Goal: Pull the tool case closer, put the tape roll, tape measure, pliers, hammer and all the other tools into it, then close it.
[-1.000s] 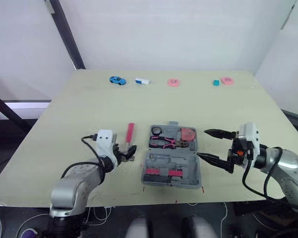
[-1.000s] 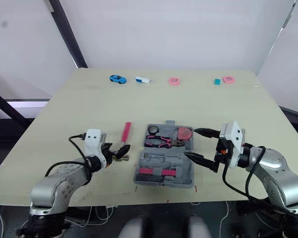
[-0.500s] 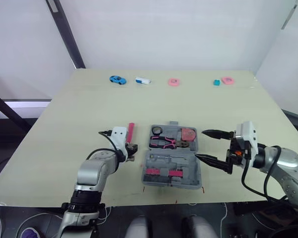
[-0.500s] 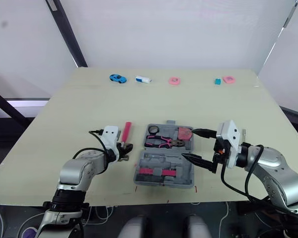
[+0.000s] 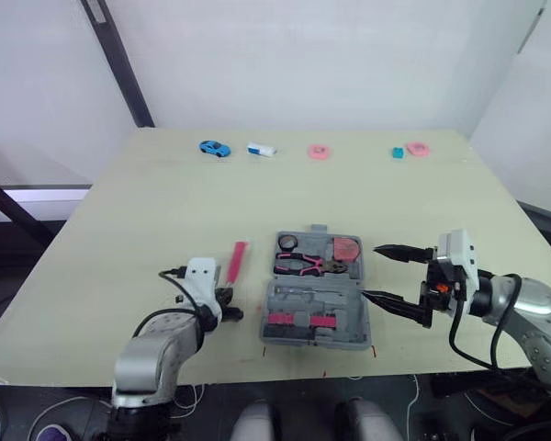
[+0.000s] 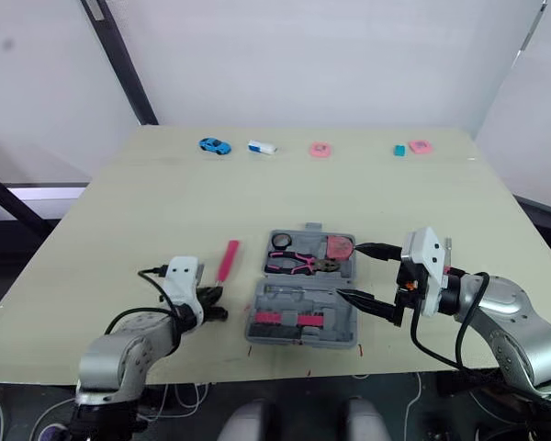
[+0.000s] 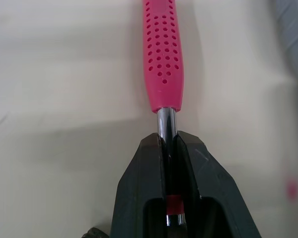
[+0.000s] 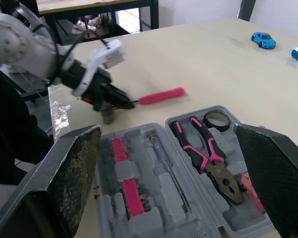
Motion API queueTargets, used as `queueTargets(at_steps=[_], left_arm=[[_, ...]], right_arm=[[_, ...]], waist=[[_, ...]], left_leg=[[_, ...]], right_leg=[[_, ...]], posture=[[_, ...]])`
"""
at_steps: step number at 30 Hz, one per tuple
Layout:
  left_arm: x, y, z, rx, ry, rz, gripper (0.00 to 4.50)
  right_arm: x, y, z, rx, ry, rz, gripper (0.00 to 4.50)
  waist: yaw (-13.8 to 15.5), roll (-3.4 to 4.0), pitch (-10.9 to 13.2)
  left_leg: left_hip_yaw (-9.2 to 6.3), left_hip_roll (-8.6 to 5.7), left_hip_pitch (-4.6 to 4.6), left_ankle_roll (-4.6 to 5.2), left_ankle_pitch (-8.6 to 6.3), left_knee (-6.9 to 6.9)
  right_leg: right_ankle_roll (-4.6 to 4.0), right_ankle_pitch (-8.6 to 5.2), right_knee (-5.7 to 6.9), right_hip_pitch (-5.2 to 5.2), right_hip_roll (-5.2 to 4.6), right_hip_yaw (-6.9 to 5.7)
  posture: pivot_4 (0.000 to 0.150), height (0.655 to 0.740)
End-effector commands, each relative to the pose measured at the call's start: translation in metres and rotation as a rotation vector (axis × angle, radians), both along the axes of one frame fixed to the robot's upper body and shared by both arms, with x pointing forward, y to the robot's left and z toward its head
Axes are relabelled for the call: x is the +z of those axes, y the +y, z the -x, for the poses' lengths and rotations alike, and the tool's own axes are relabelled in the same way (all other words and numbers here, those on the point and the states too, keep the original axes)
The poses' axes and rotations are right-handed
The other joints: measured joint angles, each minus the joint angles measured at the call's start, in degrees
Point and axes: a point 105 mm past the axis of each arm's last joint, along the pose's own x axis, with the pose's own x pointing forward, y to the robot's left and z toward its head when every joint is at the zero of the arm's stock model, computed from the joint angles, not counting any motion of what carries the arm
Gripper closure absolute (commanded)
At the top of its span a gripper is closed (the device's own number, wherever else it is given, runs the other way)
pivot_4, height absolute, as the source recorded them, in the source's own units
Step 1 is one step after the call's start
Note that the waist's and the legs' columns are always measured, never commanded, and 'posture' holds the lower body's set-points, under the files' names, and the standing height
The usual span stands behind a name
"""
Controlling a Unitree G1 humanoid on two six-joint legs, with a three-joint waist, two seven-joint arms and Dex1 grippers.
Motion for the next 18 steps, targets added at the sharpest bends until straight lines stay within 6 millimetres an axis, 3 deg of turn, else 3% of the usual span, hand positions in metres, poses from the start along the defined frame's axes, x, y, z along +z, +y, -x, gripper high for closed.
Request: queueTargets(at_steps=[1,5,12,15,18], left_arm=[[0.013,0.006,0.014,0.034,-0.038,-0.013,4.48],[0.01,0.008,0.026,0.055,-0.022,-0.015,4.48],[0.002,0.003,0.027,0.067,0.003,-0.018,4.48],[0.003,0.003,0.03,0.056,0.001,-0.011,3.26],[0.024,0.006,0.028,0.005,-0.083,-0.009,1.69]], right_arm=[[0.006,-0.001,0.002,0.017,-0.036,-0.001,0.0],[0.004,-0.002,0.002,0.026,-0.031,0.001,0.0],[0.002,0.0,0.003,0.04,-0.03,0.0,0.0],[0.002,0.001,0.003,0.039,-0.031,-0.001,0.0],[0.002,0.001,0.004,0.035,-0.031,-0.008,0.0]], waist=[[0.13,-0.02,0.01],[0.34,-0.13,0.08],[0.33,-0.15,0.09],[0.32,-0.15,0.09],[0.23,-0.18,0.11]], left_leg=[[-0.01,-0.01,0.0,0.0,0.0,0.0],[-0.04,-0.02,0.0,0.0,0.0,0.05],[-0.06,-0.04,0.0,0.0,0.0,0.06],[-0.06,-0.04,0.0,0.0,0.0,0.05],[-0.07,-0.03,0.0,0.0,0.0,0.05]], right_leg=[[0.01,0.0,0.01,0.0,-0.01,0.0],[0.13,-0.09,-0.01,0.0,-0.07,0.0],[0.13,-0.1,0.0,0.01,-0.08,-0.01],[0.12,-0.09,0.0,0.01,-0.08,-0.01],[0.12,-0.09,-0.01,0.0,-0.09,0.0]], posture=[[0.15,0.74],[0.15,0.74],[0.15,0.74],[0.15,0.74],[0.15,0.74]])
